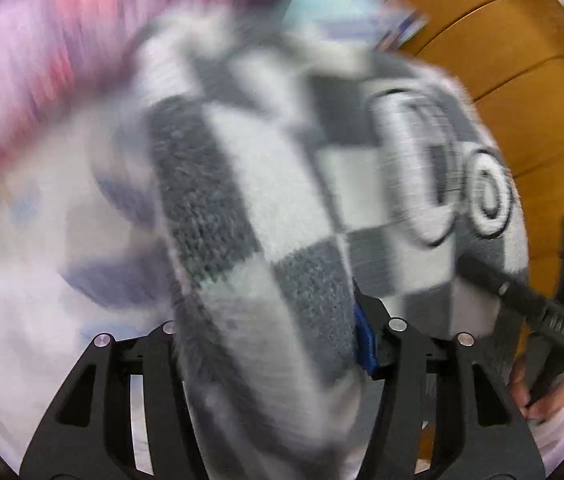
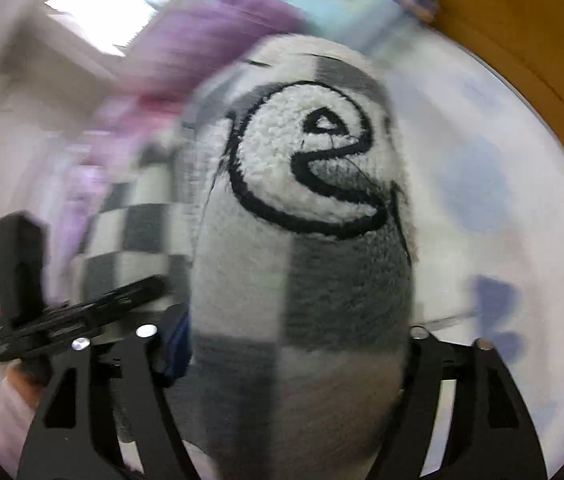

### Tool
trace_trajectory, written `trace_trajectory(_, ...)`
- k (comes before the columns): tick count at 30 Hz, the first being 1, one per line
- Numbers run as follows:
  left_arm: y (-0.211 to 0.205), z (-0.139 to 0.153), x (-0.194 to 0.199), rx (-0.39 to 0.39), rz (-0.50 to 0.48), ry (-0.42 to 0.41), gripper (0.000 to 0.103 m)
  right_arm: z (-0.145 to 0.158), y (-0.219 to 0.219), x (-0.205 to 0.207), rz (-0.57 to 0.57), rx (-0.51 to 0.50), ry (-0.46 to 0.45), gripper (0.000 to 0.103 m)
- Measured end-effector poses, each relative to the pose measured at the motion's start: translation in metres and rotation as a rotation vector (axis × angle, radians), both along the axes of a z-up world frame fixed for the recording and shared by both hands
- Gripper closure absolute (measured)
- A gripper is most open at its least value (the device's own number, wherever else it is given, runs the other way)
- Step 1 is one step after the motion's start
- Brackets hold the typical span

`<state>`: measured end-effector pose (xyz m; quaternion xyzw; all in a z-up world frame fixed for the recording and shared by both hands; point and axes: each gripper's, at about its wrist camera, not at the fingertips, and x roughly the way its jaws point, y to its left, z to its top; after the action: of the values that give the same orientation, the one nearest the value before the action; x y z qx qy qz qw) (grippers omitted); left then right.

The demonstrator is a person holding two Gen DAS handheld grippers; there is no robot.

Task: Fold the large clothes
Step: 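Lower the folded cardigan onto the bed with both grippers and release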

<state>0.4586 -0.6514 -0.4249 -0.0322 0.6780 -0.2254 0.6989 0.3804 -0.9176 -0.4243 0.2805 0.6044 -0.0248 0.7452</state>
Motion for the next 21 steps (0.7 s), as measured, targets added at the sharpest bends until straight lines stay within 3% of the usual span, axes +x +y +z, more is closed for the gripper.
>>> trace_trajectory(1,-0.005,-0.02,-0.004,0.036,0.019,0.045,0.046,-0.012,-0.013,-0.005,0.007,0.066,0.023,0.031)
trace_trajectory(2,-0.007,-0.023,-0.009,0.055,0.017,0.026,0.039,-0.009,-0.013,-0.011,0.044,0.083,0.005,0.031)
trace_trajectory(4,-0.001,-0.012,-0.027,0.102,-0.018,-0.078,0.036,0.01,-0.001,-0.027,0.126,-0.002,-0.05,0.027)
trace_trajectory(5,0.005,-0.006,-0.033,0.133,-0.02,-0.094,0.035,0.026,0.005,-0.037,0.149,-0.096,-0.062,0.026)
trace_trajectory(9,0.035,0.023,-0.045,0.324,0.024,-0.187,0.035,0.078,0.003,-0.064,0.089,-0.215,-0.133,0.026)
trace_trajectory(10,0.044,0.033,-0.046,0.348,0.038,-0.211,0.035,0.091,0.003,-0.069,0.083,-0.225,-0.165,0.032)
trace_trajectory(11,0.05,0.039,-0.046,0.351,0.055,-0.225,0.036,0.094,0.001,-0.069,0.089,-0.23,-0.188,0.047)
trace_trajectory(12,0.057,0.048,-0.046,0.327,0.081,-0.238,0.038,0.101,0.005,-0.069,0.107,-0.25,-0.196,0.055)
trace_trajectory(14,0.056,0.054,-0.045,0.21,0.092,-0.226,0.059,0.102,0.012,-0.053,0.159,-0.292,-0.183,0.077)
trace_trajectory(16,0.043,0.038,-0.042,0.161,0.075,-0.181,0.072,0.092,0.027,-0.04,0.205,-0.278,-0.16,0.084)
trace_trajectory(17,0.036,0.026,-0.041,0.159,0.068,-0.164,0.077,0.074,0.034,-0.029,0.219,-0.321,-0.09,0.088)
trace_trajectory(19,0.018,-0.012,-0.026,0.174,0.062,-0.129,0.079,0.014,0.034,-0.002,0.184,-0.409,0.088,0.087)
trace_trajectory(21,0.004,-0.045,-0.01,0.142,0.078,-0.08,0.079,-0.022,0.024,0.013,0.124,-0.416,0.17,0.086)
